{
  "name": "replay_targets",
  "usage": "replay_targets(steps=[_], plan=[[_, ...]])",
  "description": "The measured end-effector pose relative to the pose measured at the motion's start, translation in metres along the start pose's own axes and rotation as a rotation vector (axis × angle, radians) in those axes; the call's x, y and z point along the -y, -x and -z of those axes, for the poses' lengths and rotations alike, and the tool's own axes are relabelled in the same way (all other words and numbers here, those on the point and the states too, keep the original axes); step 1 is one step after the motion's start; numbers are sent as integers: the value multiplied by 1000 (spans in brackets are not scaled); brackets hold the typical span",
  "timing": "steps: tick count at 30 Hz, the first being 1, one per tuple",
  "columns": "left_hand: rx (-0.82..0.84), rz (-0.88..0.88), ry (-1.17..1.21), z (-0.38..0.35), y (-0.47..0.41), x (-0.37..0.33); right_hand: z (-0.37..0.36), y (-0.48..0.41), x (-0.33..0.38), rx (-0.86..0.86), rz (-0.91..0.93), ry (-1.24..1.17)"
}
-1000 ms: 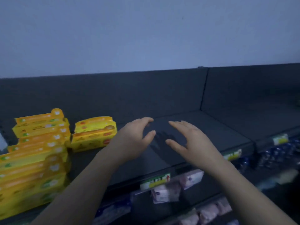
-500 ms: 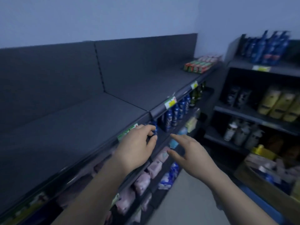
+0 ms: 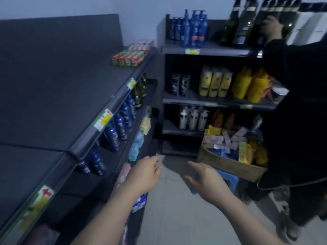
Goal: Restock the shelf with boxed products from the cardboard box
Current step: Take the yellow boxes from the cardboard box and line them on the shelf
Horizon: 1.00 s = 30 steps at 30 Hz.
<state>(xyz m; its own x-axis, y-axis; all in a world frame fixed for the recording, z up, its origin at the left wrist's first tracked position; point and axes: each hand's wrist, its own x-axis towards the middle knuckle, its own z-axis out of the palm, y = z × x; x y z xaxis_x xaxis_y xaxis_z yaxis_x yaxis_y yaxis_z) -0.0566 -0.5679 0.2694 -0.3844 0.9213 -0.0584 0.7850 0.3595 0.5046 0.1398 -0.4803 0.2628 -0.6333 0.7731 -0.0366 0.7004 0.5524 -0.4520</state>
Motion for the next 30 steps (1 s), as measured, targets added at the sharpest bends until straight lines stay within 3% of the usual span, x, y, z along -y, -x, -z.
replay_targets(steps=[12, 22, 30], plan=[[224, -106, 41, -92, -130, -55, 5, -42, -124, -18, -359, -25], [281, 14, 132, -169, -251, -109, 32, -125, -242, 32, -425, -101], [270, 133, 193, -199, -343, -114, 24, -202, -297, 72, -481, -174]])
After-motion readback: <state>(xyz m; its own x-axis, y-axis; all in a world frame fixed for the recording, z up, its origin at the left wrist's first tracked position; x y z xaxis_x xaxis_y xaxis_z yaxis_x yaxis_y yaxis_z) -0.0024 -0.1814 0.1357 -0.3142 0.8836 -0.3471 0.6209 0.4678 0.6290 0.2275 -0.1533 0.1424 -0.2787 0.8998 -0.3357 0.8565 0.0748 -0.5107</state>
